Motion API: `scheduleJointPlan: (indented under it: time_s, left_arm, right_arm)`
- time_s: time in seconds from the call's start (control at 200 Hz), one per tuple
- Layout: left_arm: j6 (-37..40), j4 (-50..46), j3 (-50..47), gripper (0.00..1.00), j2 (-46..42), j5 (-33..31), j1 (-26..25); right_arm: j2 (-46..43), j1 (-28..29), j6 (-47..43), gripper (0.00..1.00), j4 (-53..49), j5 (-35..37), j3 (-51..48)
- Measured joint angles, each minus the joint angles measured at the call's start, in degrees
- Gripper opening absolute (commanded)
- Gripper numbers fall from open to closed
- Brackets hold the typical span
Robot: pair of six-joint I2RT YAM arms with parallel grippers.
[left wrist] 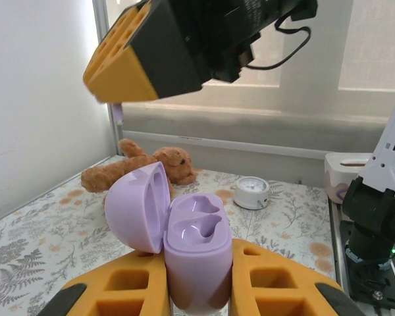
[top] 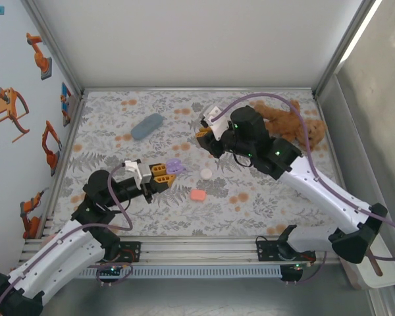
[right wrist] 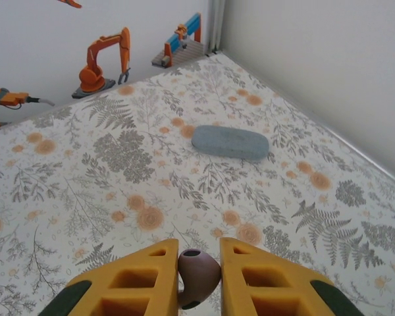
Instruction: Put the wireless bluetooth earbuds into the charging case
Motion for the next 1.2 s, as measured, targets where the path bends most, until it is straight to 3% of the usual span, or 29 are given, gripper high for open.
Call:
scheduleJointPlan:
  time_s: [0.506, 0.736, 1.202]
  left_arm:
    - [-1.03, 11.1, 1.97, 0.02, 13.57, 4.5, 0.0]
    - [-1.7, 13.35, 3.08, 0.02, 15.63, 5.95, 0.0]
    - [-1.9, 13.7, 3.67, 0.01, 14.49, 6.8, 0.0]
  right_arm:
    - [-3.8, 7.32, -13.27, 0.18, 0.2, -5.55, 0.0]
    - [-3.41, 10.84, -17.16, 0.18, 0.11, -3.13, 0.0]
    - [-1.14, 12.22, -19.78, 0.18, -1.2, 0.92, 0.0]
